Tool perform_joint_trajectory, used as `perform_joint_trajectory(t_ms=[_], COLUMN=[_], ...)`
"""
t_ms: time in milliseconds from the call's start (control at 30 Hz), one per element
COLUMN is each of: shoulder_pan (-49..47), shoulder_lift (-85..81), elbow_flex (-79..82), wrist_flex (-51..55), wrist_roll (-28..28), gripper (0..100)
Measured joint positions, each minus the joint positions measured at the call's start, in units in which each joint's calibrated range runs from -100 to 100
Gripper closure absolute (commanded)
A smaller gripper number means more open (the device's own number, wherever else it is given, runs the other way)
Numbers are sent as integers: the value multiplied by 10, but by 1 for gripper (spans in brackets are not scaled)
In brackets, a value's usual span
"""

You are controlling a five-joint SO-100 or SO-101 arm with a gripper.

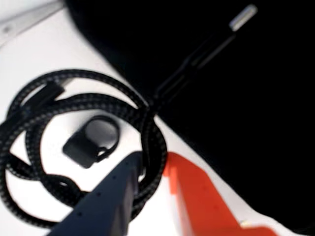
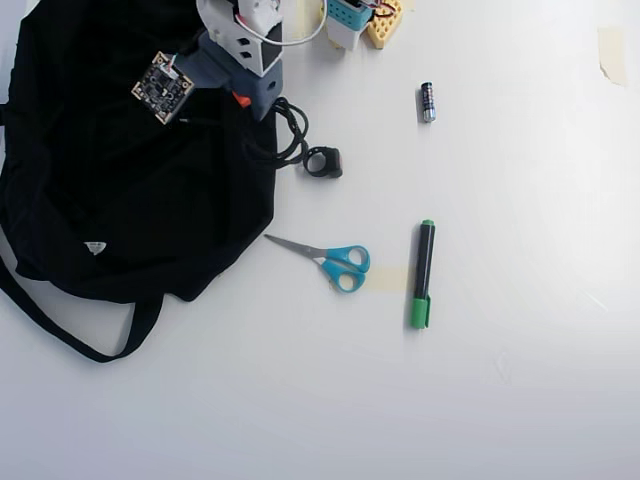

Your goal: Put the cable into the black bag

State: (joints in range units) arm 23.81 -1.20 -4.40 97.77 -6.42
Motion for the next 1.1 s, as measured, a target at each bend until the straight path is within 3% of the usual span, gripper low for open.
perform_joint_trajectory(t_ms=[233,300,500,600,667,767,967,1100], shoulder_pan=[104,176,285,300,307,312,309,289], shoulder_lift=[0,0,2,85,164,183,178,-49], elbow_flex=[0,0,53,56,53,55,54,55], wrist_flex=[0,-2,-185,-254,-291,-293,-259,-158], wrist_roll=[0,-3,-3,4,2,2,-1,-1], gripper=[98,98,98,97,86,77,77,77])
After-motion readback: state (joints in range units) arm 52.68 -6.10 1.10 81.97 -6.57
